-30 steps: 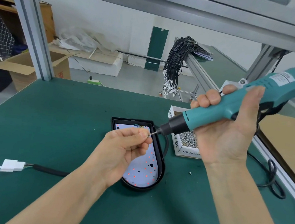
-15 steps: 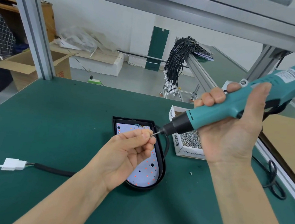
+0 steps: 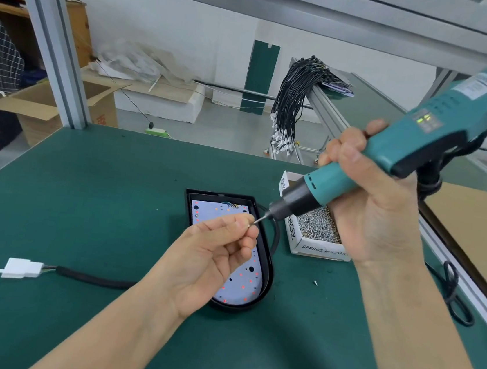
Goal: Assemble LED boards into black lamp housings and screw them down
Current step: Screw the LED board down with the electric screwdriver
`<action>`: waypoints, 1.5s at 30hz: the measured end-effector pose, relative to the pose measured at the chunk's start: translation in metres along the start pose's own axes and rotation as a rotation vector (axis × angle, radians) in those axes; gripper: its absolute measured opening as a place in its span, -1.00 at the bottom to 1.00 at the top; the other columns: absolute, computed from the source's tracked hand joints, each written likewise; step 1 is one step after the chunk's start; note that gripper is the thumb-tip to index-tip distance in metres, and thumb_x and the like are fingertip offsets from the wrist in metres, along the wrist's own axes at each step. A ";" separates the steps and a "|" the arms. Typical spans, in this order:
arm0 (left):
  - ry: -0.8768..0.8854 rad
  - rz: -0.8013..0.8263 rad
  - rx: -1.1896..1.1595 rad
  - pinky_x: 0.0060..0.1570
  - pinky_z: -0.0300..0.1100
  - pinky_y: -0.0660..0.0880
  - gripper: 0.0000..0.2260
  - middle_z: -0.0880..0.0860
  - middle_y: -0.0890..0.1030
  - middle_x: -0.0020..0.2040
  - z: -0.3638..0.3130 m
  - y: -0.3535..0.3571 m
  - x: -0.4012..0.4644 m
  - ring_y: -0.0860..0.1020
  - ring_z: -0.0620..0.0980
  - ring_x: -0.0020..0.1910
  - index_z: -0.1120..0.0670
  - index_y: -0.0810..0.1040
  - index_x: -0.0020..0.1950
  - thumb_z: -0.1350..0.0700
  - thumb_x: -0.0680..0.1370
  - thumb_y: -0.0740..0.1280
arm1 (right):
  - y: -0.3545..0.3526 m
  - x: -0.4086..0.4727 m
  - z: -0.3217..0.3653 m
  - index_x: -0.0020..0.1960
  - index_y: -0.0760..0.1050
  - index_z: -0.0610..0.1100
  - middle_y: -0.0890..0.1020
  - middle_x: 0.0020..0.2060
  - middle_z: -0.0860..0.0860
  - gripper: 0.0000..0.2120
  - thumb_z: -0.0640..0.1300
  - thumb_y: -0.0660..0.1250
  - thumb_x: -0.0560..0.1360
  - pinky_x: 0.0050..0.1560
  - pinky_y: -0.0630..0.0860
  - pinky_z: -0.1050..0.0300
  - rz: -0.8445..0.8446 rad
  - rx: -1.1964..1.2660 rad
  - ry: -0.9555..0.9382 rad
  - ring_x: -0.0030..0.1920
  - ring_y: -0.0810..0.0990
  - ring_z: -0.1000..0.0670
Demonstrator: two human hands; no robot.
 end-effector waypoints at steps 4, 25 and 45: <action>0.000 0.010 -0.031 -0.35 -0.31 0.55 -0.91 0.08 0.61 -0.31 -0.001 0.002 0.000 0.54 -0.08 -0.40 0.16 0.69 -0.29 0.23 0.33 0.38 | -0.001 -0.001 -0.003 -0.05 0.38 -0.06 0.51 -0.30 0.08 -0.71 -0.40 0.29 0.39 -0.05 0.46 0.16 -0.010 0.040 0.010 -0.24 0.47 0.04; 0.008 0.018 0.049 -0.35 -0.31 0.54 -0.92 0.08 0.61 -0.31 0.001 0.002 -0.003 0.54 -0.08 -0.39 0.14 0.69 -0.30 0.21 0.32 0.39 | -0.004 -0.004 -0.001 -0.07 0.38 -0.07 0.50 -0.33 0.07 -0.67 -0.44 0.28 0.33 -0.10 0.48 0.17 -0.050 0.119 0.040 -0.28 0.47 0.05; 0.015 0.013 0.197 -0.28 -0.22 0.60 -0.76 0.17 0.68 -0.13 -0.014 0.008 0.000 0.63 0.00 -0.29 0.21 0.69 -0.10 0.07 0.37 0.39 | -0.022 -0.009 -0.012 -0.07 0.36 -0.04 0.50 -0.31 0.10 -0.66 -0.43 0.29 0.33 -0.09 0.49 0.20 -0.098 0.205 0.008 -0.27 0.49 0.08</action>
Point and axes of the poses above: each hand's wrist, its own x-axis towards the middle knuckle, its own y-axis out of the palm, z = x × y, the point moved 7 cm from there along x, towards the middle knuckle
